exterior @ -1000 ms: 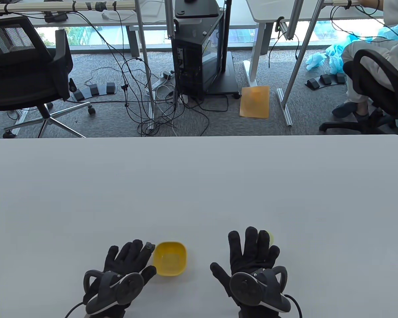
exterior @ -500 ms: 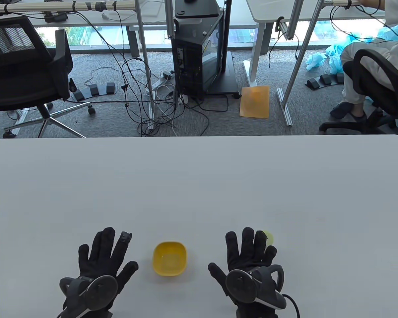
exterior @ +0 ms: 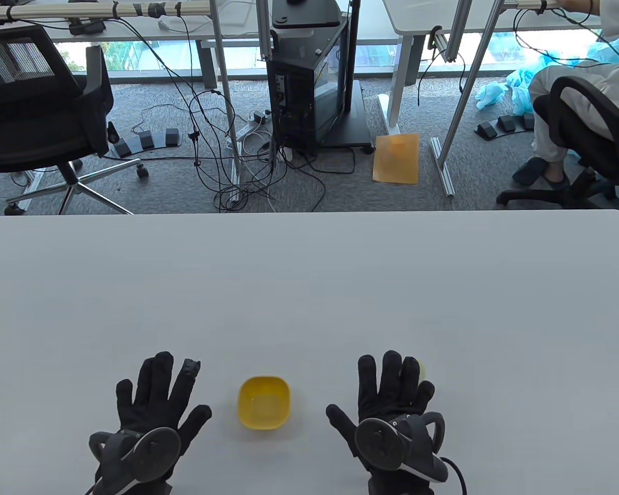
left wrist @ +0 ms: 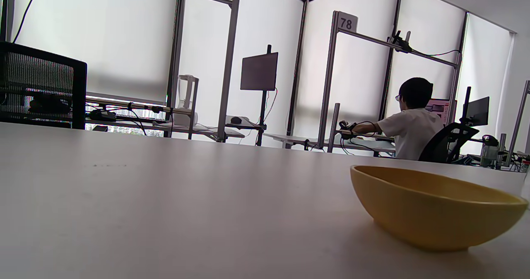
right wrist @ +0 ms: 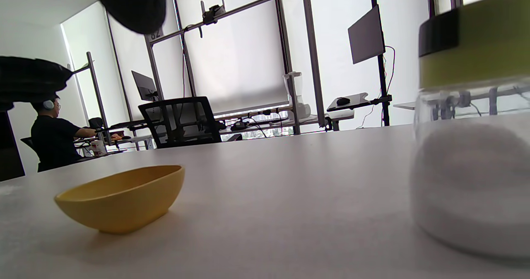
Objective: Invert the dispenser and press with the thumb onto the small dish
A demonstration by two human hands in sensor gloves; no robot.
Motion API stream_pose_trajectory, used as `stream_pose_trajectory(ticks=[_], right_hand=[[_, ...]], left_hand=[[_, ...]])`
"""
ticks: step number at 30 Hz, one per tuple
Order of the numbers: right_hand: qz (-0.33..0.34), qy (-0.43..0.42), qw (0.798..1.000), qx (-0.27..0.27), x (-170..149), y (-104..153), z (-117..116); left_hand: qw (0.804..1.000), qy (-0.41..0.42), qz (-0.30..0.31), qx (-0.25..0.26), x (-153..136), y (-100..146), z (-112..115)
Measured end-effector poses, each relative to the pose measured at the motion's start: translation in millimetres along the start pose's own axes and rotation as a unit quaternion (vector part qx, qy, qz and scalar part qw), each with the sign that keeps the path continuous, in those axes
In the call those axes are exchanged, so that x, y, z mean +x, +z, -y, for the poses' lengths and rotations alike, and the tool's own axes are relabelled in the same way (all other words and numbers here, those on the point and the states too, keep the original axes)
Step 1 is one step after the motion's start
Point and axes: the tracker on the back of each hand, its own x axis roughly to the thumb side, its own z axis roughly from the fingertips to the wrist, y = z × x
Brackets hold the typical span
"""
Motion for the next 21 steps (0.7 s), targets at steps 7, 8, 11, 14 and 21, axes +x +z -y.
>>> stream_pose_trajectory(ticks=[7, 8, 11, 14, 21], right_hand=[[-0.118, -0.007, 0.992, -0.033, -43.6, 4.7, 6.4], [-0.131, -0.009, 0.991, -0.030, -48.8, 5.0, 5.3], [-0.179, -0.022, 0.984, -0.013, -66.4, 5.6, -1.7], [-0.213, -0.069, 0.975, 0.013, -77.6, 4.8, -12.4], [-0.233, -0.132, 0.963, -0.013, -89.9, 0.0, -37.6]], left_hand=[[1.000, 0.002, 0.000, 0.007, -0.3, 1.2, -1.3], [1.000, 0.002, 0.001, 0.008, -0.1, 1.3, -1.4], [1.000, 0.001, 0.003, 0.008, 0.7, 1.8, -1.0], [1.000, -0.001, 0.005, 0.007, 1.5, 2.0, -0.6], [1.000, 0.000, 0.000, 0.003, -2.0, 1.8, 0.0]])
